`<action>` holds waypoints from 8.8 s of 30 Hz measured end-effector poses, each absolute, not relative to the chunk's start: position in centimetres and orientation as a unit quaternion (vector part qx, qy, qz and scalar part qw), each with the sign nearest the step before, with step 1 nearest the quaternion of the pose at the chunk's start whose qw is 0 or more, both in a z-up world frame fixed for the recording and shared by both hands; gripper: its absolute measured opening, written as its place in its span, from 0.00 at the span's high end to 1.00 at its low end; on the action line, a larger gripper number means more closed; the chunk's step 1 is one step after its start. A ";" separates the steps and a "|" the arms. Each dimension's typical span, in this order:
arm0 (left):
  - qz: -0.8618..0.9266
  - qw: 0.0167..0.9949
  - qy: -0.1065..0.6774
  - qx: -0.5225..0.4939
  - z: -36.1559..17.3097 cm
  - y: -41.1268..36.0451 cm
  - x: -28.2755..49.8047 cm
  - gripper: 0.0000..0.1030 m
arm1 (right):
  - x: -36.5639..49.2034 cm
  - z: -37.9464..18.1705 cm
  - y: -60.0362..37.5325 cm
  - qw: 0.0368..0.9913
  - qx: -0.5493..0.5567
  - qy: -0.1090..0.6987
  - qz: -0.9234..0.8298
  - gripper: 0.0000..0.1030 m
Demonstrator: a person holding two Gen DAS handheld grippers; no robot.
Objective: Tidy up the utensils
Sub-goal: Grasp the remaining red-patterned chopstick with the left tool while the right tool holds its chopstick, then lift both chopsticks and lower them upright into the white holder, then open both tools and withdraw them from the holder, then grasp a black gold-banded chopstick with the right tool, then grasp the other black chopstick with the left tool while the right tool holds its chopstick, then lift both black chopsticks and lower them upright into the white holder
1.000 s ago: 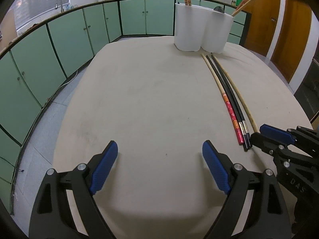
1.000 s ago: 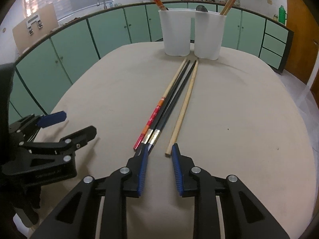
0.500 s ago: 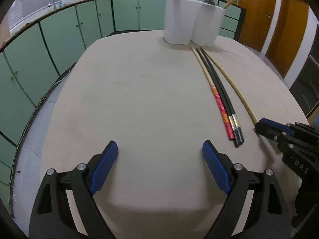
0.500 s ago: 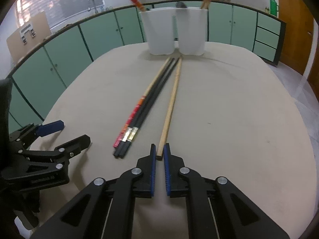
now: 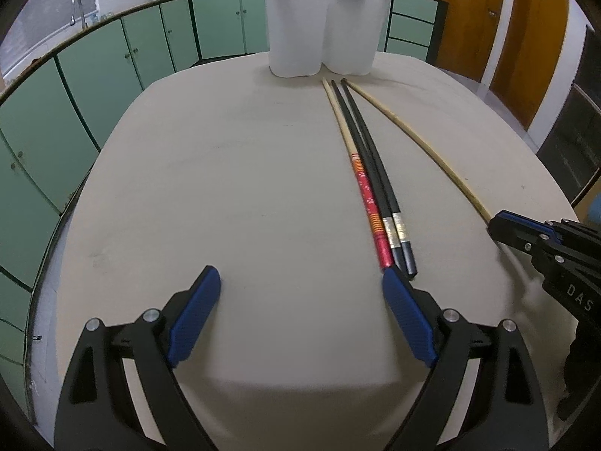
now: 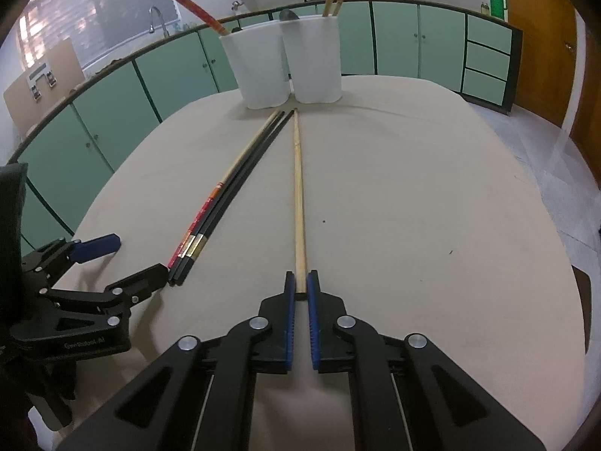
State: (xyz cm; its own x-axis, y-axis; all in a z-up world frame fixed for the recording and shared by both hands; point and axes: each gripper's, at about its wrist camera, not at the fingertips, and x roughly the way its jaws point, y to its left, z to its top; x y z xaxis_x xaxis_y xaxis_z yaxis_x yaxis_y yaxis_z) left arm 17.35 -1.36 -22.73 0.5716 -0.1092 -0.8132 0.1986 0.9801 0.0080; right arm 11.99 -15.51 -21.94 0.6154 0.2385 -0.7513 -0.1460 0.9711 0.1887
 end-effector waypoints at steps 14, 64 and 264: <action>-0.094 0.888 0.449 0.044 -22.7 -2.4 17.7 0.22 | 12.0 -22.0 -15.7 0.898 0.049 0.424 0.111 0.93; -0.135 0.957 0.253 0.041 -3.6 -0.6 16.4 0.95 | 13.4 -4.1 -18.0 0.943 -0.020 0.290 0.162 0.94; -0.100 0.916 0.389 0.011 -17.7 -2.1 15.3 0.94 | 9.3 -18.9 -18.5 0.923 0.048 0.374 0.080 0.94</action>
